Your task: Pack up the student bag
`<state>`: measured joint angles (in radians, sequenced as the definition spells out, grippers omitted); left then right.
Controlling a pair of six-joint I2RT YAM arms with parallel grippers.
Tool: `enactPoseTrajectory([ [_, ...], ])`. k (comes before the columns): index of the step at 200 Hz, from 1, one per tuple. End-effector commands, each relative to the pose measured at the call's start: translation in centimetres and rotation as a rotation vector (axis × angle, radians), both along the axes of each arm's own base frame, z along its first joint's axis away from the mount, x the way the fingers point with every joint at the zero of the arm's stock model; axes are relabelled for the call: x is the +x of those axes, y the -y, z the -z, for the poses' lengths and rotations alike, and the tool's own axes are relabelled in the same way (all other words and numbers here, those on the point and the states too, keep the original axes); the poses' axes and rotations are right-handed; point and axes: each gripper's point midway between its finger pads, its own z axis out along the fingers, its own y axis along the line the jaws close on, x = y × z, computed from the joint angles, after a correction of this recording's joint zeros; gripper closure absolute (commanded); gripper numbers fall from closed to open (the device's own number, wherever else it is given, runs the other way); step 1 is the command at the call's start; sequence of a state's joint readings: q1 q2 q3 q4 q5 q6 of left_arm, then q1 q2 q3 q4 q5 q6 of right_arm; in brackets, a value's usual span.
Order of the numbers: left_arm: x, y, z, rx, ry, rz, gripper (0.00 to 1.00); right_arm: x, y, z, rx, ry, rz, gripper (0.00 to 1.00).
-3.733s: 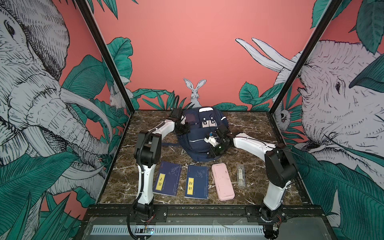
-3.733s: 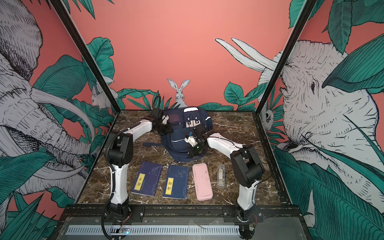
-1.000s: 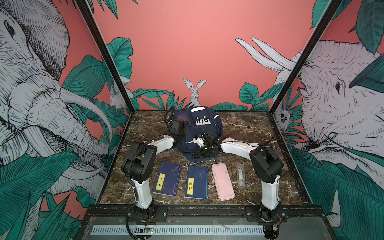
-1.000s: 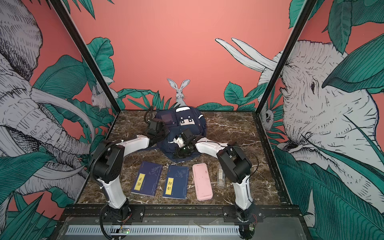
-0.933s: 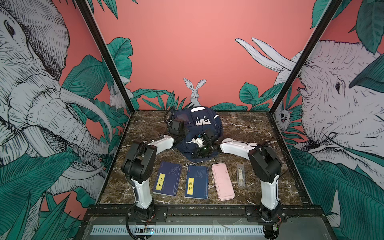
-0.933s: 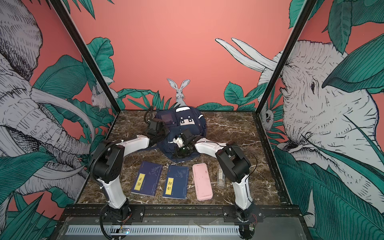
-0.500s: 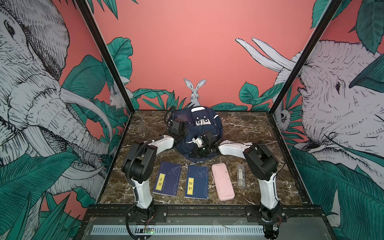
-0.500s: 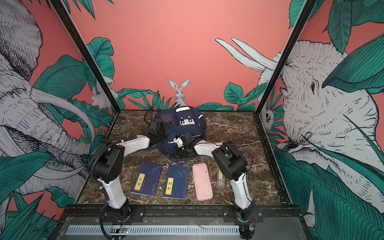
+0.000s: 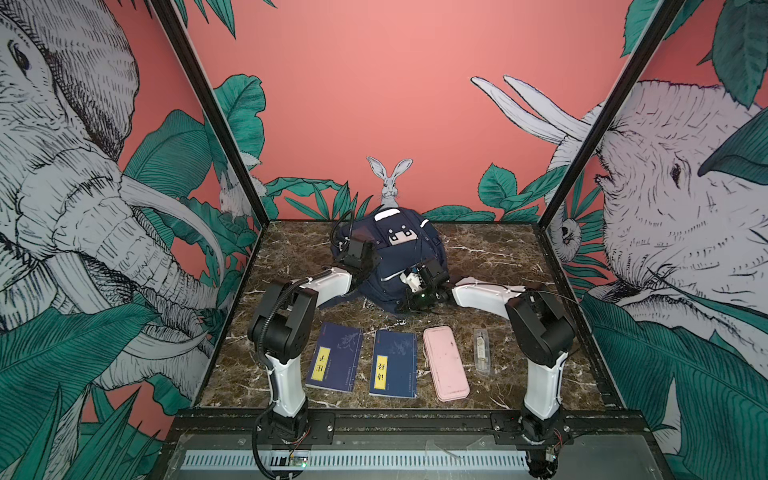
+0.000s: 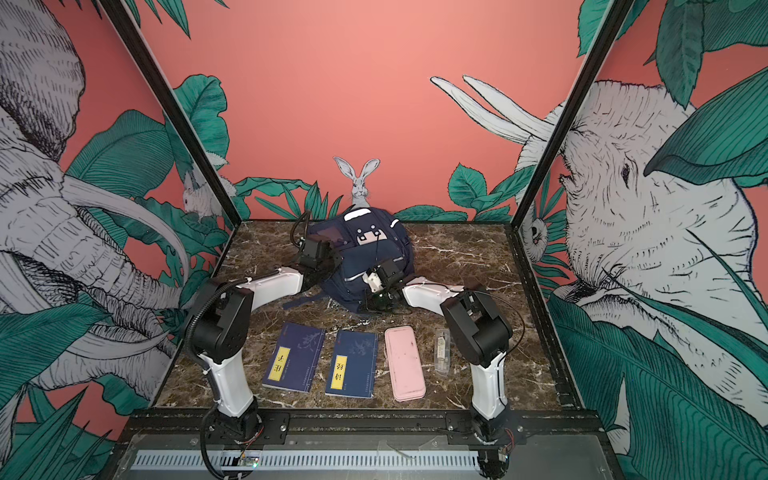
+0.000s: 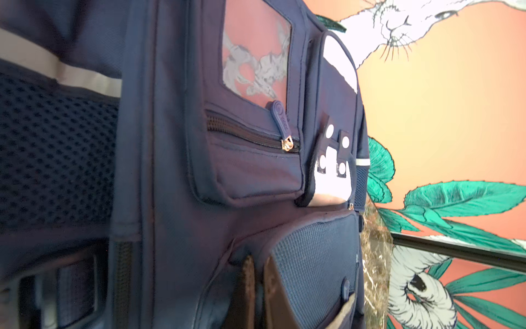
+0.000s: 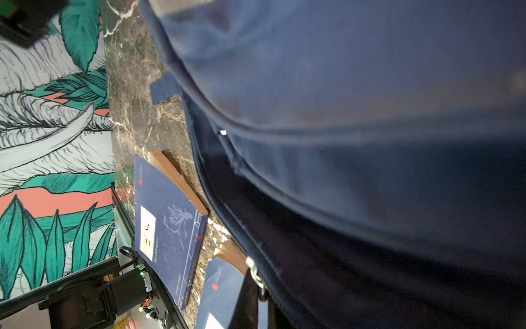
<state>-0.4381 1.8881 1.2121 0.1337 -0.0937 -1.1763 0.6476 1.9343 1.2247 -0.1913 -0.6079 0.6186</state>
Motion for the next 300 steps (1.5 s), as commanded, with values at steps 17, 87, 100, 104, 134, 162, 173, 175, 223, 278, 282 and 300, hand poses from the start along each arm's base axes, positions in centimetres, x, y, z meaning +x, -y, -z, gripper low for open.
enactPoseTrajectory([
  [17, 2.3, -0.1, -4.2, -0.062, 0.125, -0.083, 1.0, -1.3, -0.4, 0.3, -0.007, 0.005, -0.034, 1.0],
  [87, 1.8, 0.6, -3.8, -0.045, 0.113, -0.08, 1.0, -1.6, -4.3, 0.3, 0.033, 0.004, -0.073, 1.0],
  [100, 1.8, 0.6, -3.9, -0.036, 0.112, -0.074, 1.0, -1.6, -4.7, 0.2, 0.039, 0.006, -0.074, 1.0],
  [104, 1.8, 0.6, -3.9, -0.034, 0.111, -0.072, 1.0, -1.5, -4.8, 0.2, 0.043, 0.009, -0.074, 1.0],
  [134, 1.6, 0.8, -3.9, -0.025, 0.104, -0.057, 1.0, -1.6, -4.7, 0.5, 0.036, 0.01, -0.078, 1.0],
  [162, 1.3, 0.7, -4.2, 0.005, 0.105, -0.035, 1.0, -2.0, -4.0, 0.8, 0.008, 0.02, -0.089, 1.0],
  [173, 1.1, 0.6, -4.3, 0.022, 0.103, -0.026, 1.0, -2.1, -3.9, 0.7, 0.007, 0.024, -0.089, 1.0],
  [175, 1.1, 0.6, -4.3, 0.024, 0.102, -0.024, 1.0, -2.1, -3.9, 0.7, 0.008, 0.026, -0.09, 1.0],
  [223, 0.0, -0.7, -3.5, 0.099, 0.054, 0.031, 0.7, -2.5, -3.3, 0.9, 0.003, 0.029, -0.088, 1.0],
  [278, -1.7, -2.4, -5.9, 0.227, 0.075, 0.121, 0.36, -2.3, -2.6, 0.7, -0.006, 0.042, -0.092, 1.0],
  [282, -1.8, -2.4, -6.3, 0.237, 0.081, 0.13, 0.34, -2.3, -2.6, 0.7, -0.008, 0.042, -0.093, 1.0],
  [300, -2.6, -2.7, -7.3, 0.288, 0.089, 0.168, 0.29, -2.4, -2.6, 0.7, -0.014, 0.045, -0.1, 1.0],
])
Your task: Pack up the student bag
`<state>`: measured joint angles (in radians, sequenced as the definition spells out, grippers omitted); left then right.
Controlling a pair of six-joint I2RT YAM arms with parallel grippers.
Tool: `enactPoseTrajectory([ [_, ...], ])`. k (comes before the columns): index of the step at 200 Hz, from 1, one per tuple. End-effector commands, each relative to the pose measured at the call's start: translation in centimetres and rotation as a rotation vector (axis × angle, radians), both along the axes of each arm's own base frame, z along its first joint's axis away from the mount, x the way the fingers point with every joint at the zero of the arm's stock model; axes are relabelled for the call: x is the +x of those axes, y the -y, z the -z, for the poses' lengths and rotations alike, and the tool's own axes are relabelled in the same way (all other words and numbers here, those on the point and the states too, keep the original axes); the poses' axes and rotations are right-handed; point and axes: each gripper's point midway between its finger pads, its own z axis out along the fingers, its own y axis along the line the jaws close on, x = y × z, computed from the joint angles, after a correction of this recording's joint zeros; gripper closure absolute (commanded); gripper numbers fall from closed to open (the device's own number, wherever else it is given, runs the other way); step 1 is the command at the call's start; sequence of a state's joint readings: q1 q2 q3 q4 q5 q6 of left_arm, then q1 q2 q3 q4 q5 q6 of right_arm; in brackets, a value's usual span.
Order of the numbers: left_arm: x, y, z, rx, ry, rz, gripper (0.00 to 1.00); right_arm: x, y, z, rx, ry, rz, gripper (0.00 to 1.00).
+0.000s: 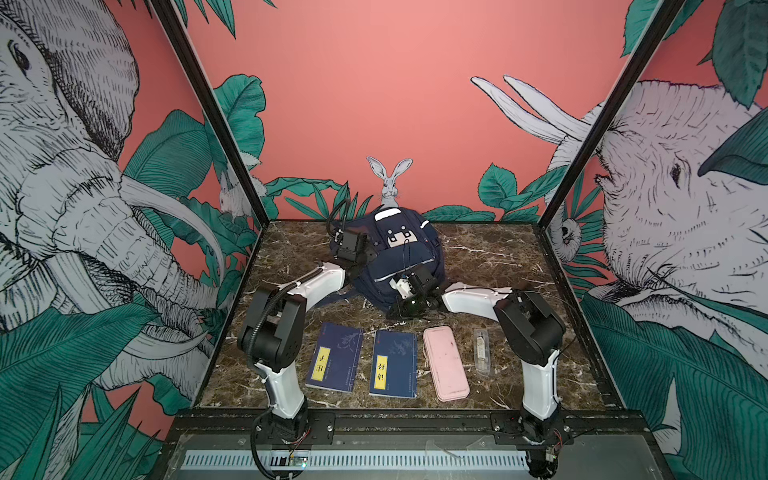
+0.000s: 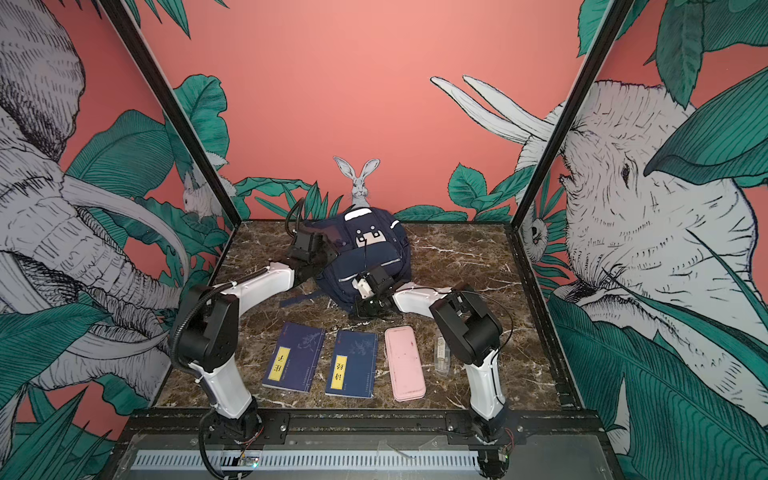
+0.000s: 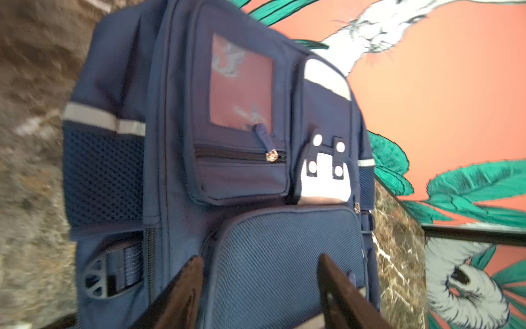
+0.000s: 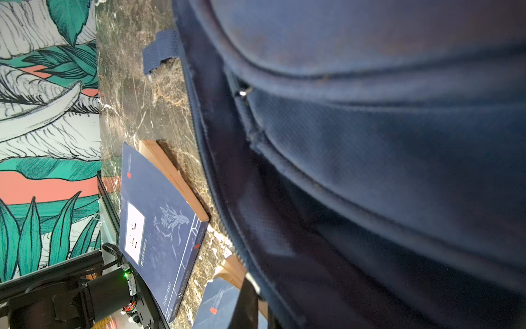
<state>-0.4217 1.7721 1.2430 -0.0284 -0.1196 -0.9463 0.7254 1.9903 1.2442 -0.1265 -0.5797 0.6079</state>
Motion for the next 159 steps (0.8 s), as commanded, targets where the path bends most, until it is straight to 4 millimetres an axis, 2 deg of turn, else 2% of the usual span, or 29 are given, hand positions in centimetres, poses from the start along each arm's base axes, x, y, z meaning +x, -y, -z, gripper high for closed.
enactPoseTrajectory([
  [1, -1.4, -0.7, -3.4, 0.092, 0.039, 0.074, 0.29, -1.0, 0.5, -0.6, -0.014, 0.002, -0.031, 1.0],
  [30, -3.0, -1.4, -4.0, 0.156, 0.035, 0.121, 0.28, -1.0, 0.6, -0.8, -0.016, 0.003, -0.032, 1.0],
  [54, -4.5, -1.5, -4.1, 0.185, 0.036, 0.183, 0.32, -0.9, 0.6, -0.9, -0.014, 0.003, -0.033, 1.0],
  [106, -8.6, -1.8, -2.3, 0.22, -0.034, 0.297, 0.33, -1.0, 0.7, -1.5, -0.022, 0.011, -0.044, 1.0],
  [136, -10.8, -2.0, -1.3, 0.267, -0.059, 0.346, 0.33, -1.5, 1.3, -1.7, -0.037, 0.013, -0.049, 0.81],
  [159, -12.0, -1.9, -0.6, 0.295, -0.072, 0.38, 0.33, -2.0, 2.1, -2.5, -0.058, 0.028, -0.057, 0.7],
])
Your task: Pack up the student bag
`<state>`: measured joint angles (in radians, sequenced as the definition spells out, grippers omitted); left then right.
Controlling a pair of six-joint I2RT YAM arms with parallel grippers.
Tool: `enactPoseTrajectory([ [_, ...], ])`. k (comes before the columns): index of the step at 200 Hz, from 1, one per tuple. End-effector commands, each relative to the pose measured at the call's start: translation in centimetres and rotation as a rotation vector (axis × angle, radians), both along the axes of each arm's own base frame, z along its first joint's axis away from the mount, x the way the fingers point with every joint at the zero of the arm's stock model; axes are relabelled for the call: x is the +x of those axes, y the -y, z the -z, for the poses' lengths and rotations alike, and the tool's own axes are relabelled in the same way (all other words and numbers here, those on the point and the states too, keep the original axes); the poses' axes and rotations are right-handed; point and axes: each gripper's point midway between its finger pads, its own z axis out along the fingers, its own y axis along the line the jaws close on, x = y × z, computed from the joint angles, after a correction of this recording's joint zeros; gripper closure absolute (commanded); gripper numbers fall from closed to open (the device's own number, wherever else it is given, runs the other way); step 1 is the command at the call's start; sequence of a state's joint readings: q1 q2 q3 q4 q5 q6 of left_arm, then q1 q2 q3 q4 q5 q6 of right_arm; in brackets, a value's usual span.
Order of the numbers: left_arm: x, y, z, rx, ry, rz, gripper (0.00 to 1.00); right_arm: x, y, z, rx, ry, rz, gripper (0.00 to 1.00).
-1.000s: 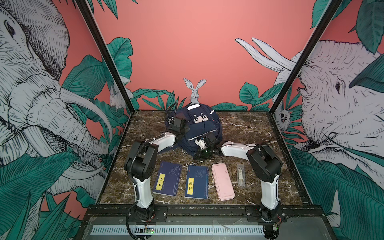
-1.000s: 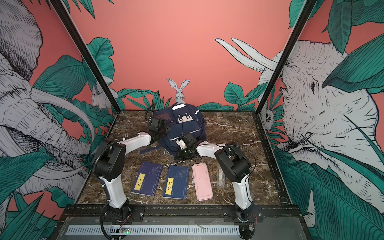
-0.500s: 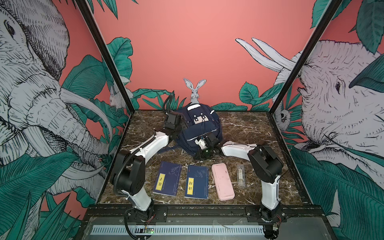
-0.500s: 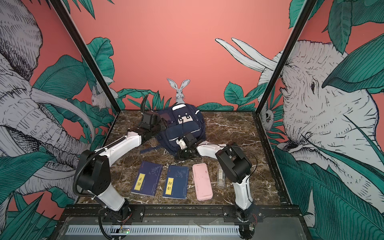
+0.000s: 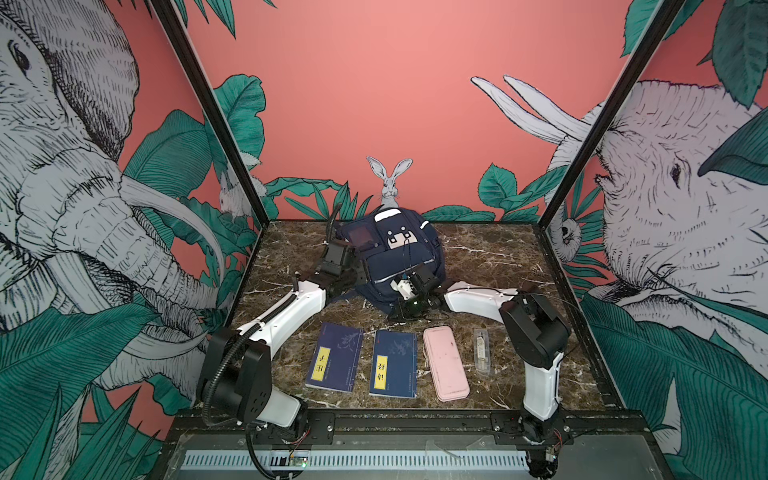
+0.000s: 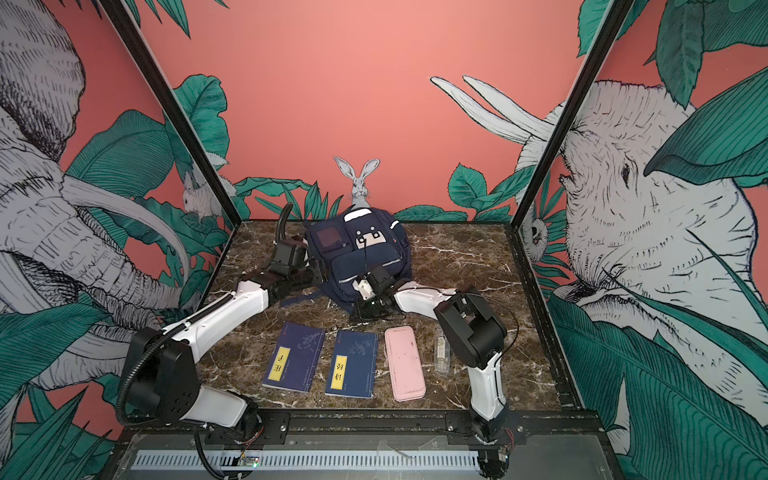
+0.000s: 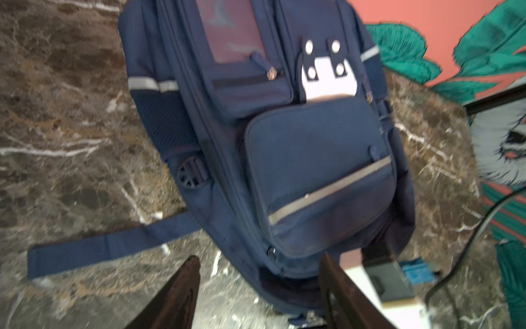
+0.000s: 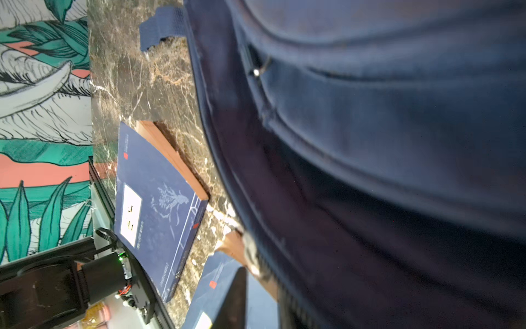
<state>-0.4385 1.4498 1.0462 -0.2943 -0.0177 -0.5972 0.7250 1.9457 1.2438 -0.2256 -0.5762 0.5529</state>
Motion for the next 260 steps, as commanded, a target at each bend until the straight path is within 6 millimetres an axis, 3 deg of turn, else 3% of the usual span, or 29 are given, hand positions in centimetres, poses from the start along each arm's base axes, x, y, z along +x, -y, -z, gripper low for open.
enactPoseTrajectory([
  [1, -2.0, -0.1, 0.1, 0.046, -0.008, 0.063, 0.33, -0.9, 1.0, -1.8, -0.02, 0.03, -0.021, 0.69],
  [24, -2.7, 0.3, 0.3, 0.064, -0.009, 0.104, 0.33, -1.2, 2.0, -3.0, -0.04, 0.057, -0.021, 0.6],
  [54, -3.8, 1.4, 0.7, 0.106, -0.016, 0.183, 0.33, -0.9, 3.8, -4.3, -0.07, 0.104, 0.018, 0.56],
  [87, -5.3, 3.3, 1.9, 0.133, -0.028, 0.265, 0.33, 1.4, 7.3, -4.8, -0.083, 0.134, 0.156, 0.56],
  [115, -6.8, 4.3, 3.0, 0.19, -0.02, 0.291, 0.33, 3.3, 9.0, -5.2, -0.036, 0.12, 0.248, 0.56],
  [151, -9.0, 6.3, 4.7, 0.231, -0.026, 0.344, 0.32, 4.9, 8.5, -5.5, 0.038, 0.086, 0.287, 0.56],
  [183, -9.8, 7.2, 6.2, 0.275, -0.035, 0.372, 0.32, 5.9, 8.2, -5.4, 0.064, 0.078, 0.33, 0.56],
  [237, -9.1, 8.2, 7.8, 0.328, -0.052, 0.386, 0.38, 7.1, 7.8, -5.1, 0.084, 0.06, 0.357, 0.57],
  [260, -8.7, 8.7, 8.2, 0.337, -0.057, 0.387, 0.43, 7.1, 7.7, -5.2, 0.093, 0.063, 0.355, 0.62],
])
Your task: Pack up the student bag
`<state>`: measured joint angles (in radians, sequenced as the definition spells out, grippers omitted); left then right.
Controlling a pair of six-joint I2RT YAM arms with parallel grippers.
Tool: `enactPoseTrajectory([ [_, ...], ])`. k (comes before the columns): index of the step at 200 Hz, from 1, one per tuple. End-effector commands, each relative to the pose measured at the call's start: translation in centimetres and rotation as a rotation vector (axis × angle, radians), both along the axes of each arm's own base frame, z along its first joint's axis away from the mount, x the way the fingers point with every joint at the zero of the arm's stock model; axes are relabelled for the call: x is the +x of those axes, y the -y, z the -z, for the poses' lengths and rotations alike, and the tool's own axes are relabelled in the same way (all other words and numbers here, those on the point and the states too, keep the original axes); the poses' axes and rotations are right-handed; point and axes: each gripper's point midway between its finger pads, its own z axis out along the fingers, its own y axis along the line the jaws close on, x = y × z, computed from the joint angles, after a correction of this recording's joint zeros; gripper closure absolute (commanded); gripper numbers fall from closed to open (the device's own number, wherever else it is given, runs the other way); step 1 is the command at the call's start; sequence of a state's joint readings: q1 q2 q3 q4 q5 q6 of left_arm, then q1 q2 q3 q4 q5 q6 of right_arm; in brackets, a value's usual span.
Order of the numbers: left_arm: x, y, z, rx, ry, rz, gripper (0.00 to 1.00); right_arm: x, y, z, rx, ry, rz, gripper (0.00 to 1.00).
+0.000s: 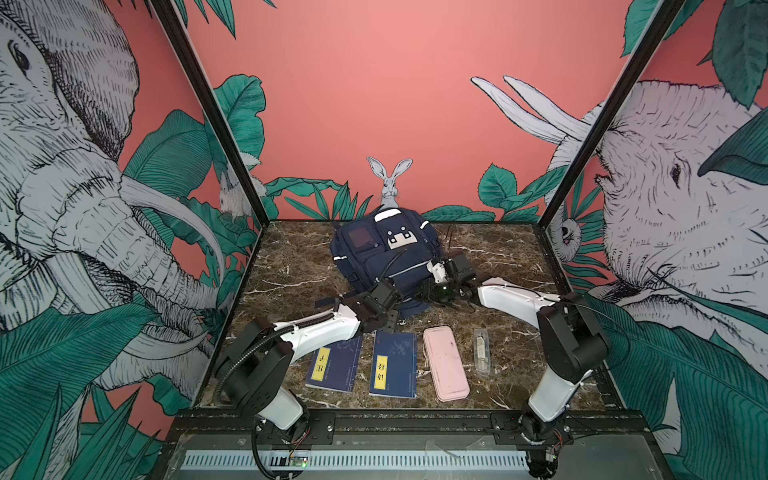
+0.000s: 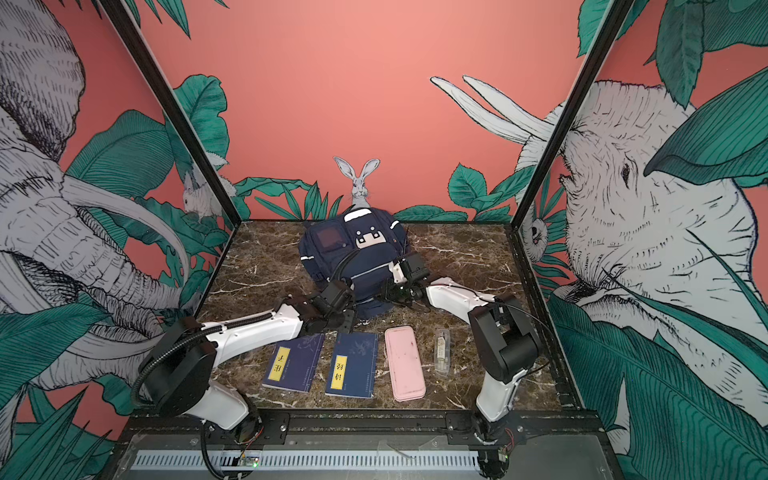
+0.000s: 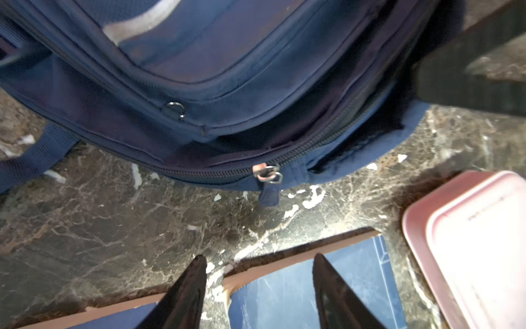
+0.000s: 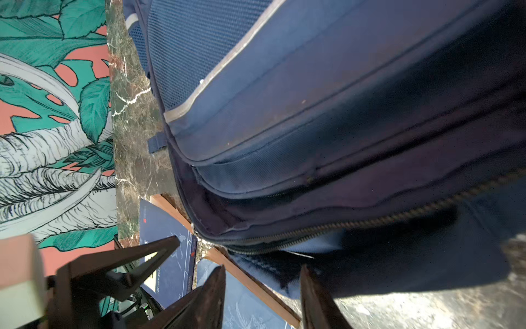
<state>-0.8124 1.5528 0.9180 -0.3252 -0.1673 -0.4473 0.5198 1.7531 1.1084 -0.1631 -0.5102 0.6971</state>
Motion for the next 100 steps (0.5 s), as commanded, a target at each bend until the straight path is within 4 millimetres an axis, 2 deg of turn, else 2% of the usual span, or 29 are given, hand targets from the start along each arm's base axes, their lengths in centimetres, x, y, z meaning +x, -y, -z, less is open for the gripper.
enactPoseTrajectory([
  [1, 1.1, 1.0, -1.0, -0.006, 0.045, -0.001, 0.43, 1.3, -0.6, -1.4, 0.045, 0.041, 0.01, 0.63],
  [27, 1.5, 1.9, -1.2, 0.009, 0.06, 0.005, 0.48, 1.0, -0.6, -1.4, 0.051, 0.041, 0.006, 0.71],
  [53, 1.7, 2.3, -0.8, 0.035, 0.059, 0.004, 0.51, 1.1, -0.5, -1.1, 0.049, 0.037, 0.005, 0.73],
  [100, 2.4, 1.6, 0.0, 0.152, 0.044, -0.033, 0.51, 1.3, -0.4, -1.5, 0.062, 0.041, 0.006, 0.75],
])
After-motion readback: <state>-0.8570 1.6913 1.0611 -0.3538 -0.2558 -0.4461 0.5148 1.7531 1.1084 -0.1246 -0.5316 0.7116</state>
